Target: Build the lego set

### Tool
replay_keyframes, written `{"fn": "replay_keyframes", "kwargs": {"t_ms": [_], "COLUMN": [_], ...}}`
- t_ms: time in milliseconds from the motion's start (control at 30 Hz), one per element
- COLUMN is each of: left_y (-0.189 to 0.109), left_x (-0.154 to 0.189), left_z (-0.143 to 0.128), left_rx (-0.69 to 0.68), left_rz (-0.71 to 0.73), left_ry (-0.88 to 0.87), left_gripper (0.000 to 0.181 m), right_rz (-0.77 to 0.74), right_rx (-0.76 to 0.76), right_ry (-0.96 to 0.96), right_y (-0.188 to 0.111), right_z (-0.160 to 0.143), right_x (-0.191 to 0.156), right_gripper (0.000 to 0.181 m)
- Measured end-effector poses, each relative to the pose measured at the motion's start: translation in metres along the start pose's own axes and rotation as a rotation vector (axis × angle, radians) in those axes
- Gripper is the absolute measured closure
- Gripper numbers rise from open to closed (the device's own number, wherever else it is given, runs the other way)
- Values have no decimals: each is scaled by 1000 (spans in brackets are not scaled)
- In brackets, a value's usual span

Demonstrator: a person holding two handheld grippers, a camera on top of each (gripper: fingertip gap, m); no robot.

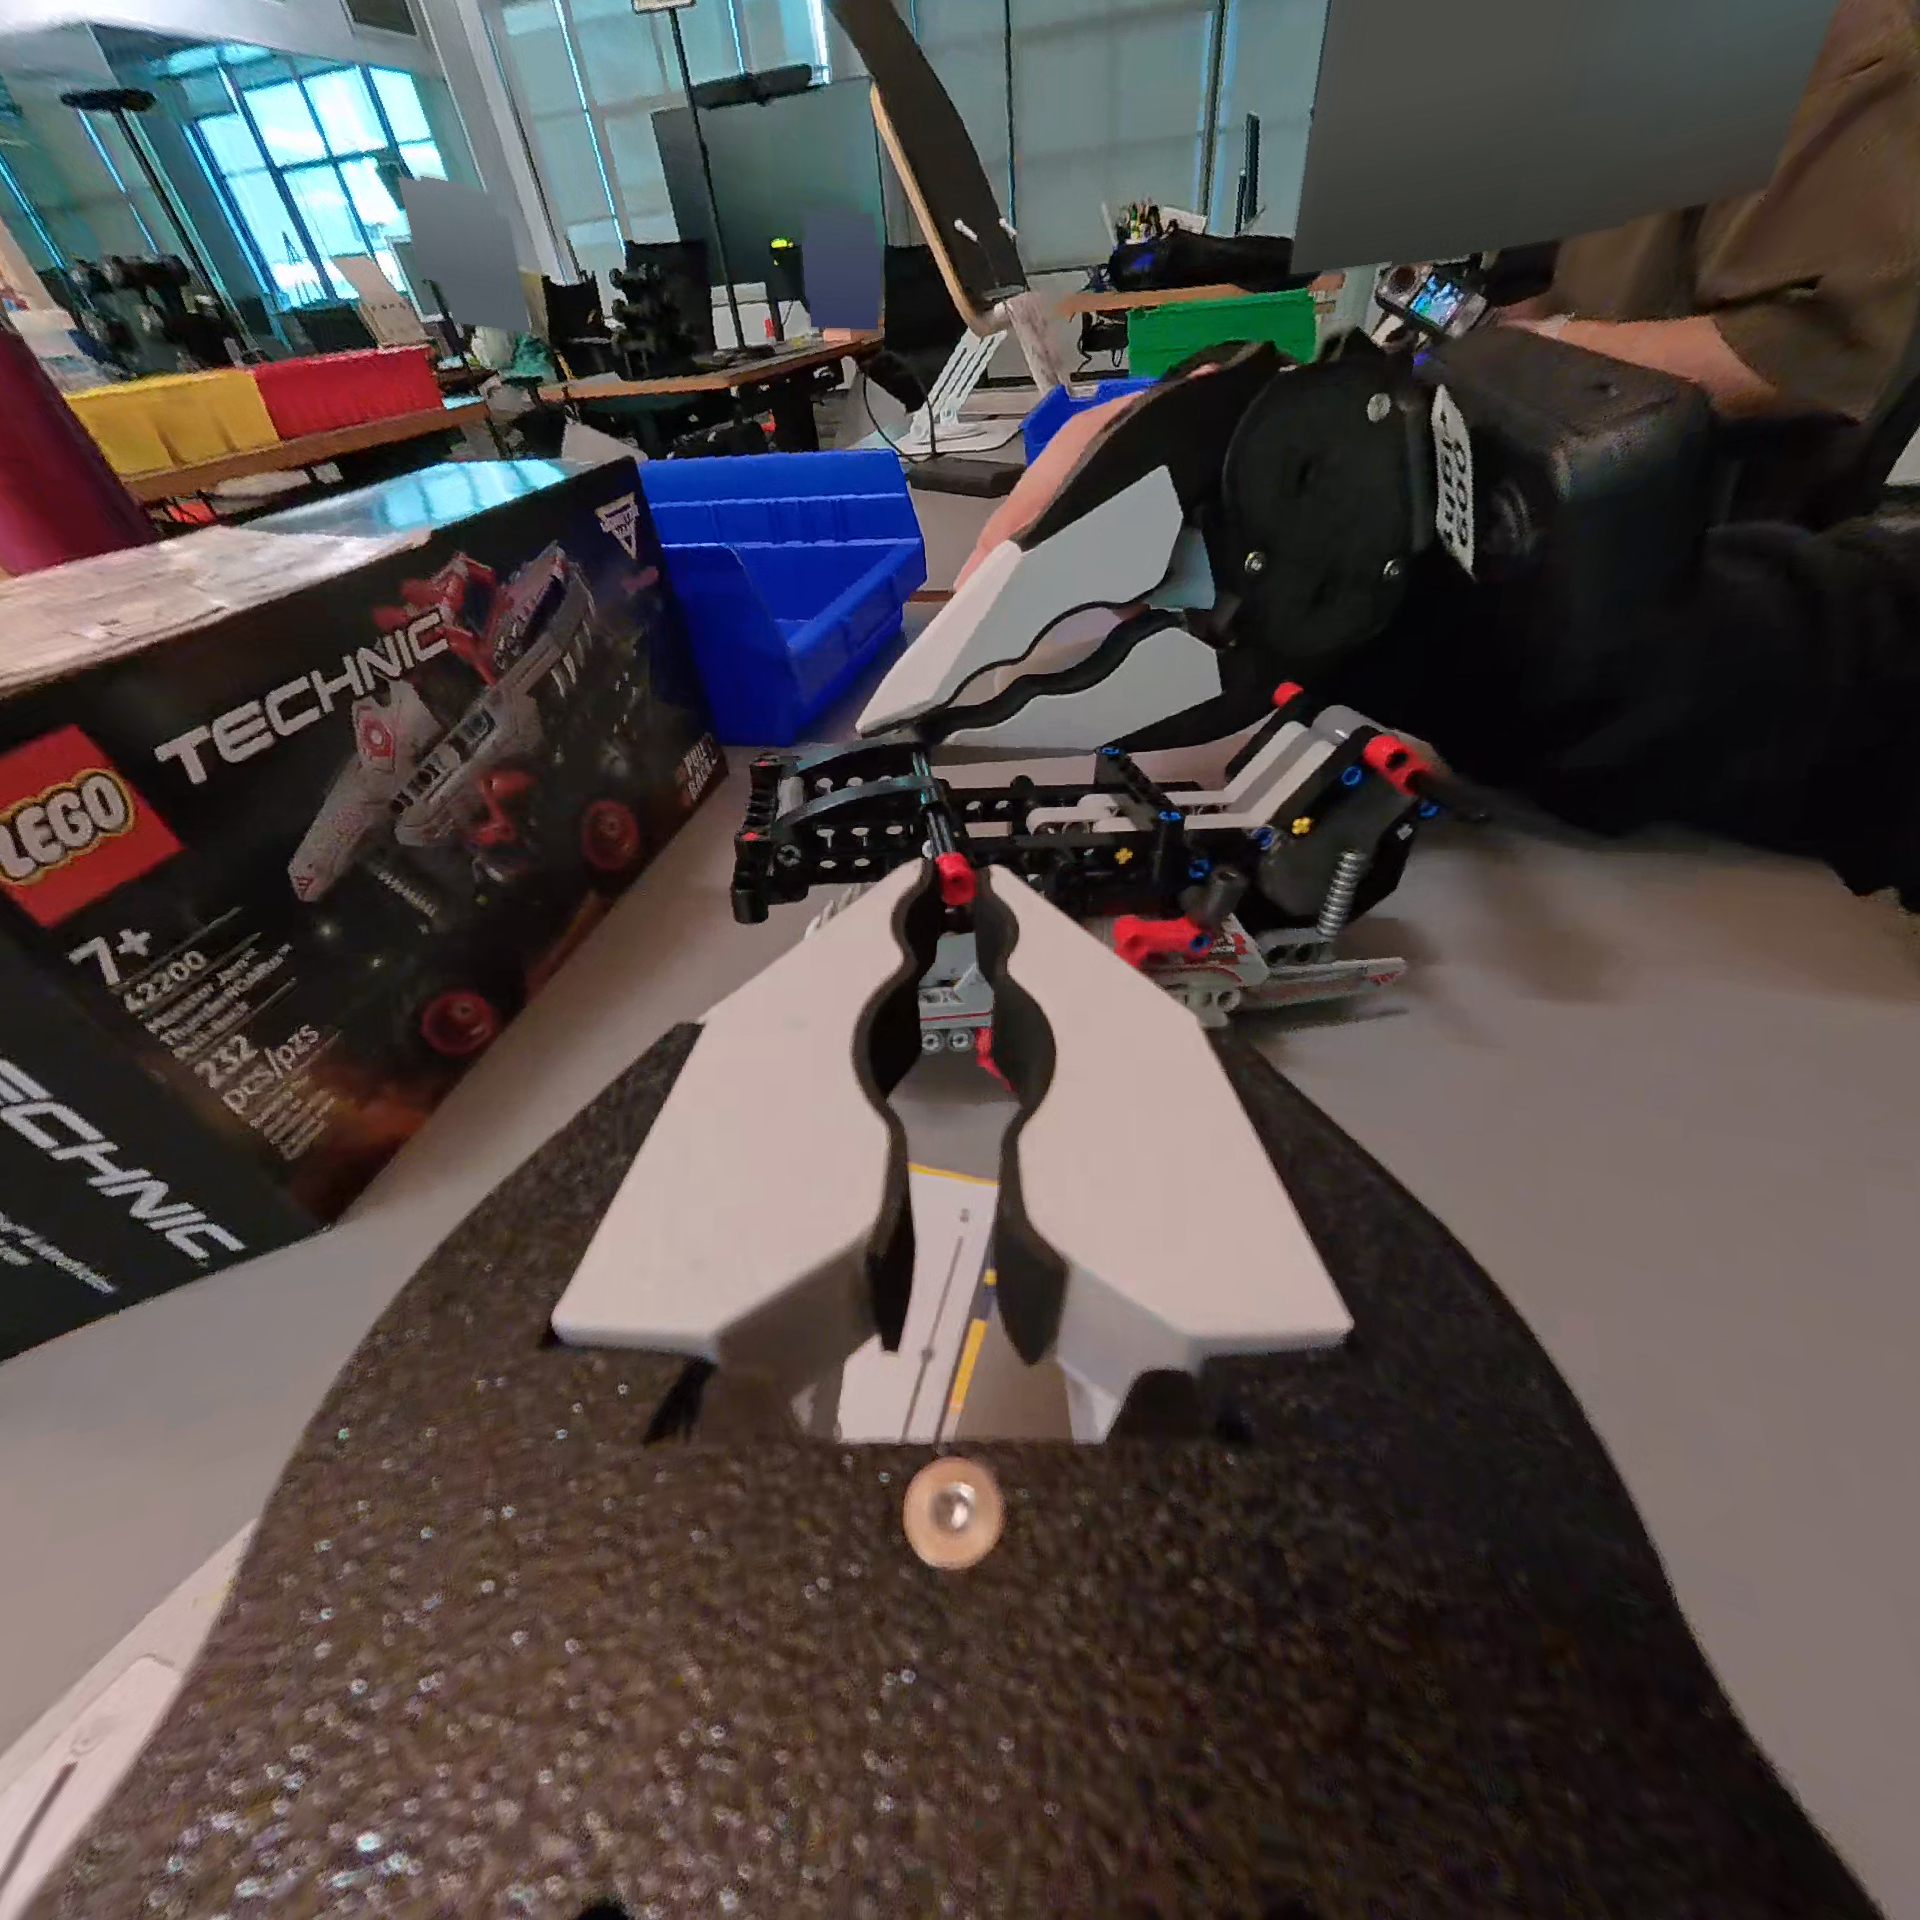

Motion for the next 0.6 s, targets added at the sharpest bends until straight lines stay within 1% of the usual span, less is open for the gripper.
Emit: {"fn": "replay_keyframes", "kwargs": {"t_ms": [33, 133, 167, 200, 267, 333, 367, 400, 433, 533, 567, 600], "left_y": [1, 3, 3, 3, 3, 3, 4, 4, 5, 5, 6, 7], "left_x": [-1, -2, -2, -3, -4, -3, -3, -3, -3, -7, -8, -8], "left_z": [1, 3, 3, 2, 2, 3, 3, 4, 4, 5, 4, 4], "left_rx": [-3, 0, 5, 12, 5, -41, -58, -69, -70, -42, -20, -2], "left_rz": [-13, -113, -130, -134, -67, 6, 29, 39, 27, -53, -66, -62], "left_ry": [-39, -268, -298, -278, -94, 83, 131, 121, 46, -273, -322, -318], "left_gripper": [178, 178, 178, 178, 178, 177, 177, 177, 177, 178, 178, 178], "right_rz": [1, -2, 0, 0, 4, 6, 5, 7, 9, 11, 13, 15], "right_rx": [-1, 2, -1, -1, -3, -6, -6, -8, -8, -7, -9, -13], "right_ry": [2, 4, 2, 4, 14, 15, 16, 17, 22, 30, 35, 34], "right_y": [0, 0, 0, 0, 0, 0, 0, -1, 0, -1, -1, 0], "right_z": [-1, -1, -1, -1, -2, -2, -2, -3, -3, -3, -4, -4], "right_x": [0, -1, -1, -1, -1, -1, -1, -1, -2, -2, -2, -3], "right_gripper": [179, 179, 179, 179, 180, 180, 180, 180, 179, 179, 179, 179]}}
Point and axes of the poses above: each gripper's, where its closed fingertips meet, y out along the fingers, z out of its top, x = y × z across the jaws, the point moved 4 cm from there along -y, back along the fingers, and after that the axes turned 11 degrees about -y, right-handed, at the moved point
